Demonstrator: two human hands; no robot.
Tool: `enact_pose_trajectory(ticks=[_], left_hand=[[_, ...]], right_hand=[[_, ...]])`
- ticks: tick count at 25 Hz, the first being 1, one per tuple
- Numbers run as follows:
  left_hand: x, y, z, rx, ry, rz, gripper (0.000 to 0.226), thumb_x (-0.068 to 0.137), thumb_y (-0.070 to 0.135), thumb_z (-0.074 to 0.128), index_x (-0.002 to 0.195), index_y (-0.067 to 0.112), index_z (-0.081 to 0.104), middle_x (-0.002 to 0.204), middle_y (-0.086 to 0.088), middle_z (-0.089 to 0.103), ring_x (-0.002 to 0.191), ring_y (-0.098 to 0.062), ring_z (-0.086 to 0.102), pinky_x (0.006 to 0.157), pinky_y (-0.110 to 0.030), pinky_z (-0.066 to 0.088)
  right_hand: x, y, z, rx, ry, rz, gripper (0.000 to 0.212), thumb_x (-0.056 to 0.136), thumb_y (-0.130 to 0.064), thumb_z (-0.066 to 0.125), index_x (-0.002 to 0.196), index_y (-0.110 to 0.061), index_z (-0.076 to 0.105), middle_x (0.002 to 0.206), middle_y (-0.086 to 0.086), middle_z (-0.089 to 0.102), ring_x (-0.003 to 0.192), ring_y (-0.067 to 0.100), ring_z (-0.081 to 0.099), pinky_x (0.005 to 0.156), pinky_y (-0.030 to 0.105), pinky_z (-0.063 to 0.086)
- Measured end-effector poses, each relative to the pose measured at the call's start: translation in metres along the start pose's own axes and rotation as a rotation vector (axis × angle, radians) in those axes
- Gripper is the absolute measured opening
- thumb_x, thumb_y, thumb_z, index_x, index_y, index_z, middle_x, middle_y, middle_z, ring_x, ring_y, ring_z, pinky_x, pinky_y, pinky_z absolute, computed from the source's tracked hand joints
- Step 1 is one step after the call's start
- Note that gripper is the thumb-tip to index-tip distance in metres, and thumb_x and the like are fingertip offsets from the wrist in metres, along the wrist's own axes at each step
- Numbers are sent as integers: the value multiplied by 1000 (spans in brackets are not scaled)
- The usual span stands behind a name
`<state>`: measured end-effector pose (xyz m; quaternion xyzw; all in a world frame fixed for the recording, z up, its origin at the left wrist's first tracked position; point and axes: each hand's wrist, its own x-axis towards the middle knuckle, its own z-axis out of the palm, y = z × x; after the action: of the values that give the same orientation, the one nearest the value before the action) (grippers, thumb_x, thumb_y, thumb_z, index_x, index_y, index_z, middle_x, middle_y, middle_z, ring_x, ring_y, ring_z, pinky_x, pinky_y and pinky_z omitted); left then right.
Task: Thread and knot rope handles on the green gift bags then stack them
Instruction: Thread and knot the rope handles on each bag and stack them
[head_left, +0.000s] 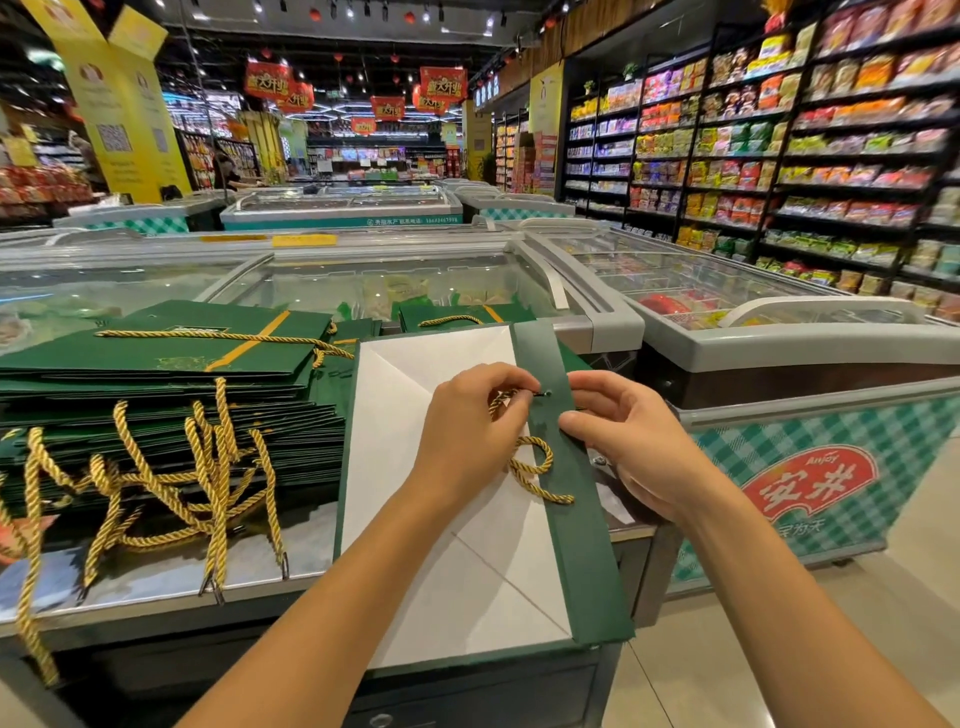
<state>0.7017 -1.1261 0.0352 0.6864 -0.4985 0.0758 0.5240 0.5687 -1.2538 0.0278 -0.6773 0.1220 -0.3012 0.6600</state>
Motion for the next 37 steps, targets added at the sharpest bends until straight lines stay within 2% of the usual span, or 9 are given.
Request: enact_pose_trajectory(ticks=[5,11,15,20,26,30,32,34,37], left_hand=[[-4,-10,10,-35,44,-31,13,93,19,68,102,22,78,97,8,75,91,-9,68,84,-37,59],[-1,-3,13,-2,46,-73,13,93,25,70,102,23,79,95,7,76,89,-12,68,82,-40,60],[-2,2,13,13,81,-68,13,92,24,71,100,19,79,93,5,76,84,-13,68,80,-37,60],[-4,1,14,-18,77,-79,13,92,22,72,101,18,80,94,4,76,86,-14,68,80,-37,60],[-6,2,14,-67,85,-56,13,90,17,74,101,15,80,94,2,76,84,-9,66,77,-24,57],[-6,0,16,-48,56,-36,12,89,19,74,101,18,79,94,4,76,85,-9,67,78,-27,58],[-5,-1,17,-65,51,-57,12,90,18,73,101,19,79,95,4,76,86,-8,66,79,-26,57],[-6,-1,18,-83,65,-65,13,90,15,74,101,18,79,94,5,73,82,-4,62,74,-19,54],[-5,-1,20,-131,52,-82,12,88,13,75,99,17,79,93,5,71,80,-6,61,73,-20,53]], right_hand=[[-2,4,-3,-27,-42,-56,33,93,11,62,121,-5,61,113,13,74,104,27,73,84,32,60],[-2,5,-4,-45,-50,-84,30,93,11,62,116,-6,62,112,12,74,102,28,73,82,32,61],[-3,6,-5,-74,-50,-111,28,94,9,62,116,-7,63,114,10,74,104,33,71,82,34,61],[-5,5,-4,-99,-53,-132,28,94,8,63,117,-7,64,112,8,74,97,26,72,80,31,60],[-7,6,-4,-119,-49,-148,27,95,6,62,117,-9,64,110,5,75,94,20,73,79,31,60],[-7,6,-3,-157,-34,-156,27,96,5,61,118,-10,66,108,3,75,90,14,70,78,27,59],[-4,8,-3,-161,-17,-145,29,100,5,52,118,-11,68,109,3,75,96,20,72,80,30,60],[-2,9,-3,-163,15,-139,31,104,2,46,118,-13,69,109,5,76,100,32,71,85,41,62],[-2,8,-1,-136,61,-167,17,101,-5,59,113,-9,70,103,8,77,96,29,74,84,42,62]])
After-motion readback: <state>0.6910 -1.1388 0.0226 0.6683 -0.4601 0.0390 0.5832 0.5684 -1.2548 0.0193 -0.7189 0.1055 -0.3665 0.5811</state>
